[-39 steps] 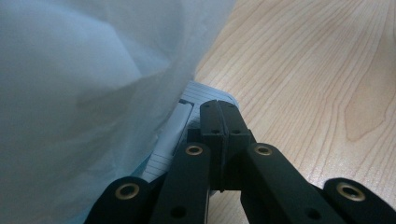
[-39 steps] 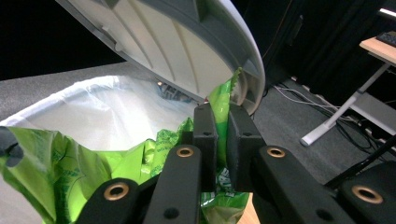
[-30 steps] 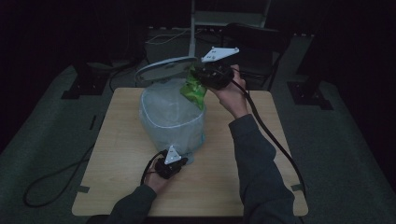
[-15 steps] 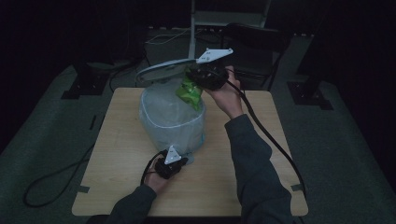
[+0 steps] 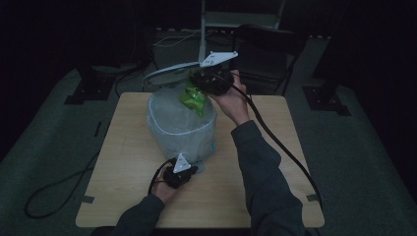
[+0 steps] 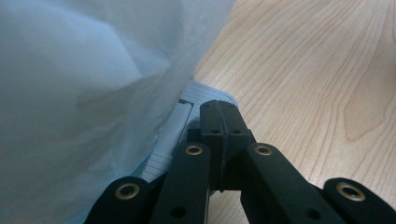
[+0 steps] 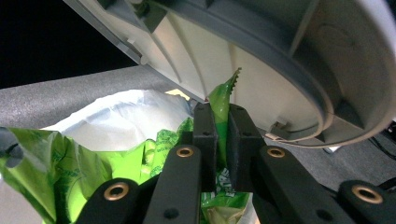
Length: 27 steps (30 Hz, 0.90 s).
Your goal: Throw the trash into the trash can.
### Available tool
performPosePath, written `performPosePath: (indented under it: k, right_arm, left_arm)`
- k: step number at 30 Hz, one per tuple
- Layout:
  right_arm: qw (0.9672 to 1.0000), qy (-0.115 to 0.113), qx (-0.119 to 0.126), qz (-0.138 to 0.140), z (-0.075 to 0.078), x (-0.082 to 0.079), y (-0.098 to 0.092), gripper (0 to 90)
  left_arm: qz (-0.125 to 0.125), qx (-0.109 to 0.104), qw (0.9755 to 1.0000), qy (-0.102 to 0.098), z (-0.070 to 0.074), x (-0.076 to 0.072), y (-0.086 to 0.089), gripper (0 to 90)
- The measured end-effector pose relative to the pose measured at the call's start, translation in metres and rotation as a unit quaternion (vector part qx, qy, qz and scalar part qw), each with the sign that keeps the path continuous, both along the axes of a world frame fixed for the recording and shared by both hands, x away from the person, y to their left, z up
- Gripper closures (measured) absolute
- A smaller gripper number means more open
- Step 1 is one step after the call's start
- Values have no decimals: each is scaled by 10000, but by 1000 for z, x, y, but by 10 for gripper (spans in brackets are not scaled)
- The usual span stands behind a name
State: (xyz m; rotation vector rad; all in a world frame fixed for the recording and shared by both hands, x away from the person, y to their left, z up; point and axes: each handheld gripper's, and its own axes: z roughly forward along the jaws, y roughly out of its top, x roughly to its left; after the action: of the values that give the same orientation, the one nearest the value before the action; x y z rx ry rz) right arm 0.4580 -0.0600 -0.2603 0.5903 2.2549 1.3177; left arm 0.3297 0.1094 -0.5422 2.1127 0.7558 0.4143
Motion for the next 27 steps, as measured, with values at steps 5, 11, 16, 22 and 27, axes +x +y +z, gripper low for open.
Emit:
performPosePath:
  k: [5, 11, 16, 22, 27]
  right_arm:
    - [10000, 7, -27, 15, -1, 0, 5, 831]
    - [10000, -24, -54, 42, 2, -1, 13, 831]
    - [10000, -34, -32, 35, 2, -1, 16, 831]
    - [10000, -18, -36, 16, 1, 1, 17, 831]
    - [10000, -6, -5, -4, 1, 2, 17, 830]
  left_arm:
    - [-1, 1, 10000, 0, 0, 0, 0, 900]
    - [1, -6, 10000, 2, 0, 0, 0, 900]
    - [-1, -5, 10000, 0, 0, 0, 0, 900]
    - [-2, -5, 10000, 0, 0, 0, 0, 900]
    - [-3, -4, 10000, 0, 0, 0, 0, 900]
